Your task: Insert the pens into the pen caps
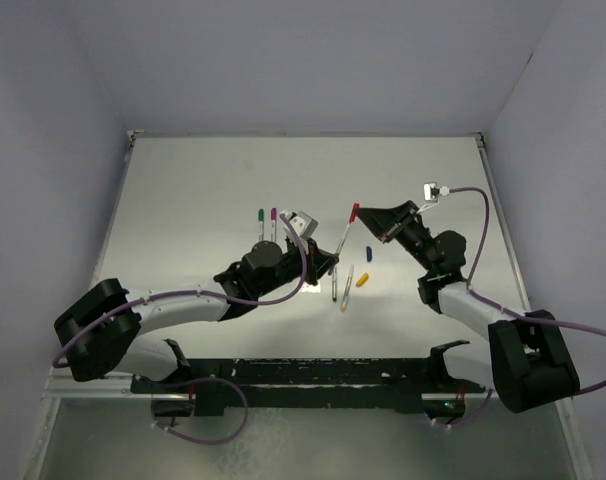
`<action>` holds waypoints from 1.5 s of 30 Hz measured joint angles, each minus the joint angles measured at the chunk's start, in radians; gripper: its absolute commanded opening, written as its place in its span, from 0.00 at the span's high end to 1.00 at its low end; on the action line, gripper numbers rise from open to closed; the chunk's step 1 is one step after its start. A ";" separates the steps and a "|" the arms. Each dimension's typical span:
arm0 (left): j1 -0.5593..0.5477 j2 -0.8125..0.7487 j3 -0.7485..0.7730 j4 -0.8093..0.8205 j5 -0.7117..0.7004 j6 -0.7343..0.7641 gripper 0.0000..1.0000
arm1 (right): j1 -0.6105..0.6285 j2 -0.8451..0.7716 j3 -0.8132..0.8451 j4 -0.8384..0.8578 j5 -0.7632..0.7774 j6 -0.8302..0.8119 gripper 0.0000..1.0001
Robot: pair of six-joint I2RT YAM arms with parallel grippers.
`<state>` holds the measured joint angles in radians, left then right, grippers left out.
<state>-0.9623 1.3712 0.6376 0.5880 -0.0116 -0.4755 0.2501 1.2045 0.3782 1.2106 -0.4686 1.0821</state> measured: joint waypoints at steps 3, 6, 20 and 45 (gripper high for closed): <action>0.000 0.000 0.000 0.006 -0.003 0.000 1.00 | 0.001 0.000 -0.011 -0.001 -0.003 0.000 1.00; 0.000 0.000 0.000 0.008 -0.003 0.000 1.00 | 0.005 0.001 -0.013 0.000 -0.003 0.000 1.00; 0.000 0.000 0.000 0.015 -0.024 -0.003 1.00 | 0.047 0.031 -0.013 0.000 -0.005 -0.012 1.00; 0.037 0.001 0.086 -0.177 -0.136 0.085 1.00 | 0.193 0.008 0.166 -0.444 0.151 -0.389 1.00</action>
<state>-0.9249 1.3724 0.7235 0.4110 -0.1474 -0.3908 0.4435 1.2121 0.5446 0.7666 -0.3172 0.6926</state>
